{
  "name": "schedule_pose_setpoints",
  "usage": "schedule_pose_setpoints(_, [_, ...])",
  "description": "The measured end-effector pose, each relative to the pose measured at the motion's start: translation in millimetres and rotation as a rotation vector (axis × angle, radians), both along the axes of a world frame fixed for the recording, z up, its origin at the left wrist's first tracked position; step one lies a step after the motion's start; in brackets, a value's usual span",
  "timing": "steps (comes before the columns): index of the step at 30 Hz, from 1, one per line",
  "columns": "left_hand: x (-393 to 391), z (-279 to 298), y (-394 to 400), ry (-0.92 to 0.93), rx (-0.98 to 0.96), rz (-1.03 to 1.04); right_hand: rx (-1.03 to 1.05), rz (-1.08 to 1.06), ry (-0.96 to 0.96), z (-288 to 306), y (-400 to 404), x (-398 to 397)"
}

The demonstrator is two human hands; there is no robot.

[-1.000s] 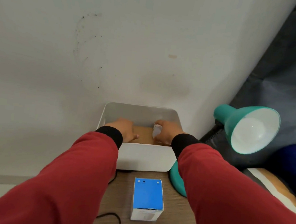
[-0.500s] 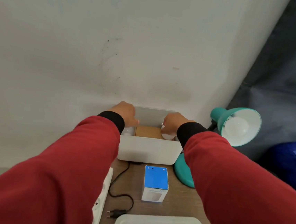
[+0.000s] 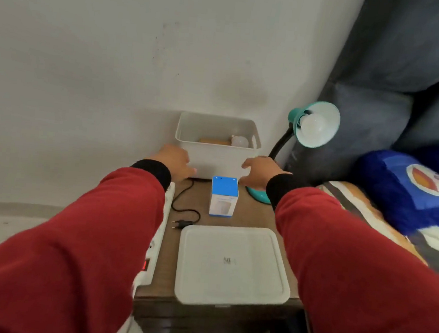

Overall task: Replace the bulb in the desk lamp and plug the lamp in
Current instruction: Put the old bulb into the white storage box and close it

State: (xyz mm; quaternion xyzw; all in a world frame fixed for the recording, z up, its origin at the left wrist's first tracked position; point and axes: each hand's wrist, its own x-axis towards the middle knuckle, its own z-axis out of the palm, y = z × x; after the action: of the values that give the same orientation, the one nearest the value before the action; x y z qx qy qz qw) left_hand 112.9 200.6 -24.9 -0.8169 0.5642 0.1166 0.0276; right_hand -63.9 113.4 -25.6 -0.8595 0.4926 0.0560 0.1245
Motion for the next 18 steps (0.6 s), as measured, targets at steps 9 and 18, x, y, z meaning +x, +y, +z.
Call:
schedule_pose_setpoints(9, [-77,-98,96,0.191,0.197,0.095,0.174,-0.140,0.043,-83,81,-78])
schedule_pose_setpoints(18, [-100,-143,113,0.294,0.221,0.170,0.259,-0.221,0.163,-144,105,-110])
